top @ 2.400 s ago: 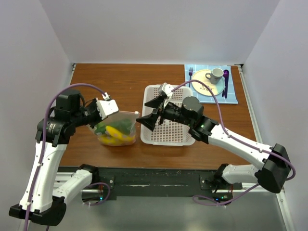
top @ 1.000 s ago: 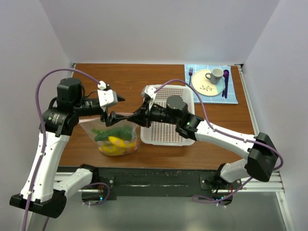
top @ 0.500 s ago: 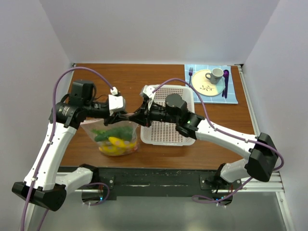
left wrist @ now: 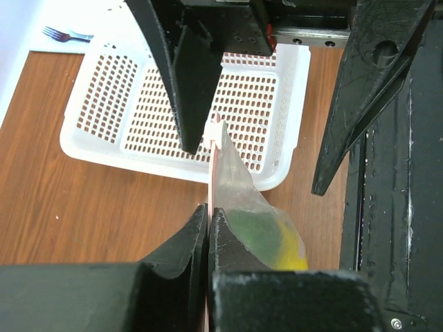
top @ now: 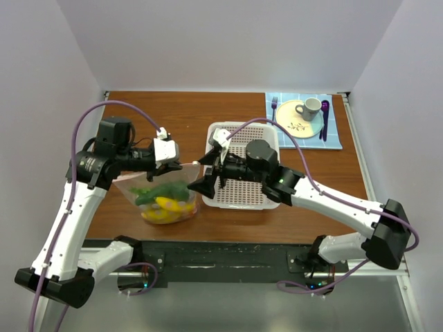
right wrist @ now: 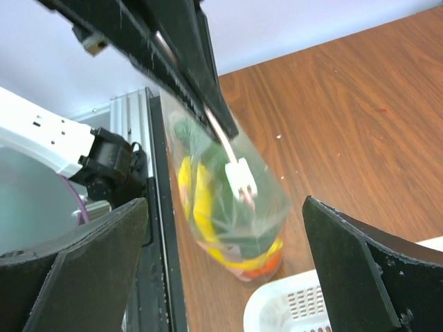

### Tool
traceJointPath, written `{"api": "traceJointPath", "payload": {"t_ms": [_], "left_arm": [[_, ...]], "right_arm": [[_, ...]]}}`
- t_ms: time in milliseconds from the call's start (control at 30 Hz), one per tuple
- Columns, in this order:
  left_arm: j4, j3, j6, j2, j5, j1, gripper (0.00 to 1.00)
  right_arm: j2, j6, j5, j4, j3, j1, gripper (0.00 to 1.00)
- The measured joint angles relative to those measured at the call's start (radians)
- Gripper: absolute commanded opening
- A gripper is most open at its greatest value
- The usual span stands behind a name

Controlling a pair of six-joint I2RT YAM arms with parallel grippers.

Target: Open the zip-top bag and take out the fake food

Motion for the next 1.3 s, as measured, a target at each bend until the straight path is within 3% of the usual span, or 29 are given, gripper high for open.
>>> {"api": "traceJointPath", "payload": {"t_ms": [300, 400, 633, 767, 867, 1067, 1300], "left_arm": [[-0.034, 0.082, -0.016, -0.005, 0.004, 0.000, 0.00], [-0.040, 0.096, -0.023, -0.015, 0.007, 0.000, 0.00], [-0.090, 0.109, -0.029, -0.019, 0.012, 0.000, 0.00], [-0.105, 0.109, -0.031, -0.026, 0.019, 0.000, 0.00], [-0.105, 0.109, -0.039, -0.034, 0.031, 0.000, 0.00], [-0.106, 0.109, -0.061, -0.042, 0.065, 0.000, 0.00], [-0.131, 0.106, -0.063, -0.047, 0.082, 0.000, 0.00]], "right_arm": [[-0.055, 0.042, 0.109, 0.080, -0.104, 0.000, 0.98], [-0.044, 0.044, 0.117, 0.098, -0.105, -0.002, 0.85], [-0.053, 0.008, 0.114, 0.180, -0.116, -0.001, 0.84], [-0.070, -0.013, 0.089, 0.209, -0.119, -0.001, 0.67], [-0.066, -0.024, 0.044, 0.216, -0.119, -0.001, 0.61], [-0.012, -0.022, -0.045, 0.233, -0.113, -0.001, 0.66], [-0.016, -0.027, -0.059, 0.248, -0.113, -0.001, 0.66]]}}
